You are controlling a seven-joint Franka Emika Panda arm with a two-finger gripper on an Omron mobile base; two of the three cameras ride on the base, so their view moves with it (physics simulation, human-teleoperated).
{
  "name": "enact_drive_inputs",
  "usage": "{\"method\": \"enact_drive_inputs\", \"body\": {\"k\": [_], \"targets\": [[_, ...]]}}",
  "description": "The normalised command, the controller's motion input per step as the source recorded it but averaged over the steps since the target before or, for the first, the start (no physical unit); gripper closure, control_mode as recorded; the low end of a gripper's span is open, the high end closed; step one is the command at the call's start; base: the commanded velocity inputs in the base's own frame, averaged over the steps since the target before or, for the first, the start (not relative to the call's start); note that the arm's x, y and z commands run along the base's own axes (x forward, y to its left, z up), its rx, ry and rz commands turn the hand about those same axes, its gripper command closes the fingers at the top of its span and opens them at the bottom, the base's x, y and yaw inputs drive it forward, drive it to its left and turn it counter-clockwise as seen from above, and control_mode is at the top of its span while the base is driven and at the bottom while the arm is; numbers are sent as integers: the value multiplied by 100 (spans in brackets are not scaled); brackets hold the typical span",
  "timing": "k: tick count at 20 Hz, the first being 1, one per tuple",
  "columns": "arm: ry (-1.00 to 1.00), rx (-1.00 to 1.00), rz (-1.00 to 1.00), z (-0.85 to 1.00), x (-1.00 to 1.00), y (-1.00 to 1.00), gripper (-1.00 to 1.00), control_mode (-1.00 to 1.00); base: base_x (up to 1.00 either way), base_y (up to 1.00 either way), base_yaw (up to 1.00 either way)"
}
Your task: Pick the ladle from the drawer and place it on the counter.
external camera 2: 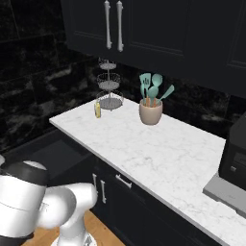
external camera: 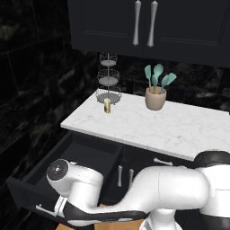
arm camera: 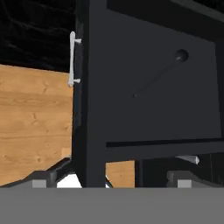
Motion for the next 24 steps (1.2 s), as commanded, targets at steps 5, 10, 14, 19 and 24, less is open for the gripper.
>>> {"method": "enact_drive_inputs", "body": {"k": [5,10,14,19,24], "targets": [[5,0,-36,59,88,-43,-100,-100,0,0,0],[21,0,-37,-3,100,-3,-100,-100,0,0,0],[23,1,-35,-31,74,28,-100,-100,0,0,0],[6,5,-2,-25,11,8,-100,-100,0,0,0],[0,0,-2,-41,31,10,-100,-100,0,0,0]]}}
